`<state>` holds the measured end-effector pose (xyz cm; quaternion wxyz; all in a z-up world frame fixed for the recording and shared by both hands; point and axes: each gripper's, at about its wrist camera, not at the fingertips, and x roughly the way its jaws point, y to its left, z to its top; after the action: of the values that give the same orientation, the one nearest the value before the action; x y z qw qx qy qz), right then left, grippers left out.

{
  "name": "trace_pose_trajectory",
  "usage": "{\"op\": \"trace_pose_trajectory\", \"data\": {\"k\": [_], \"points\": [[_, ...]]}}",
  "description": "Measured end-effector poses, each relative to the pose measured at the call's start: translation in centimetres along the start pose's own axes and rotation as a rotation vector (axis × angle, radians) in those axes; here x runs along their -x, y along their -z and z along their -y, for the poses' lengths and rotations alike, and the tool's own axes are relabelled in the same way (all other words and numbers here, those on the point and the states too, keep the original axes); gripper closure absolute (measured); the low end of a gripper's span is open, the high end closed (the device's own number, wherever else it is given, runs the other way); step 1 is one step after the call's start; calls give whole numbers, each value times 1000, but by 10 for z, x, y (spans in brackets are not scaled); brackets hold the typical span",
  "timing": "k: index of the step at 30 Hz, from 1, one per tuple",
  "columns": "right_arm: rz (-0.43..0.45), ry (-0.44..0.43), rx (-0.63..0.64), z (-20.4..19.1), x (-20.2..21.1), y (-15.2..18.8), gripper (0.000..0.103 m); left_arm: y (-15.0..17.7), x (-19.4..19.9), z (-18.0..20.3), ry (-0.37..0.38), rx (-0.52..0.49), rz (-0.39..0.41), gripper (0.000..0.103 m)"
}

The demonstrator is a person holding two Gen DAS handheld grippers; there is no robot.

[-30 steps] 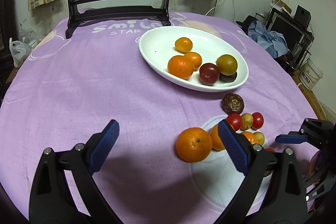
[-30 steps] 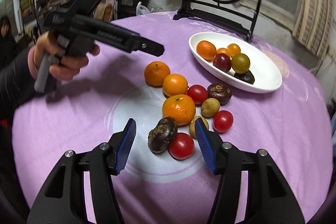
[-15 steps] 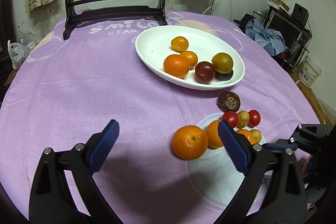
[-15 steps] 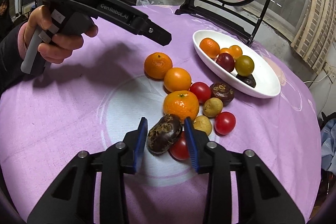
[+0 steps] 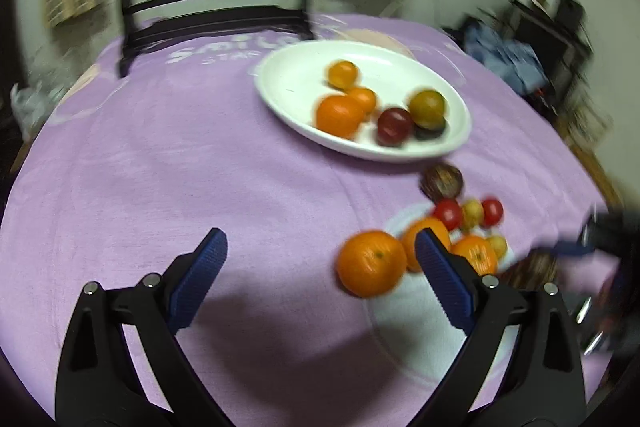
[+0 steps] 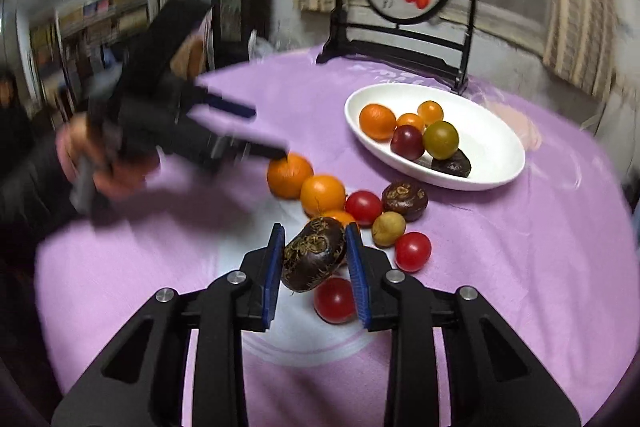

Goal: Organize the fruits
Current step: 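Grasp a brown passion fruit with the right tool while the left tool grasps an orange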

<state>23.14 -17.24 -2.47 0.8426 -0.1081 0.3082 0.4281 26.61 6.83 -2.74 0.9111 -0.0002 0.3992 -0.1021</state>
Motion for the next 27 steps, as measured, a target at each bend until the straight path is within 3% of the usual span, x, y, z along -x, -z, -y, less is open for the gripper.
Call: {"op": "trace_pose_trajectory", "data": {"k": [4, 8, 16, 21, 27], "points": [[20, -27, -79, 11, 6, -2, 72, 12, 2, 25, 34, -178, 16, 6], [24, -23, -92, 11, 9, -2, 72, 19, -5, 36, 47, -251, 28, 9], [26, -32, -97, 11, 14, -2, 72, 21, -26, 24, 68, -210, -32, 37], [28, -34, -109, 13, 15, -2, 72, 23, -31, 23, 55, -209, -44, 38], [20, -32, -111, 12, 13, -2, 72, 21, -34, 23, 71, -198, -55, 51]]}}
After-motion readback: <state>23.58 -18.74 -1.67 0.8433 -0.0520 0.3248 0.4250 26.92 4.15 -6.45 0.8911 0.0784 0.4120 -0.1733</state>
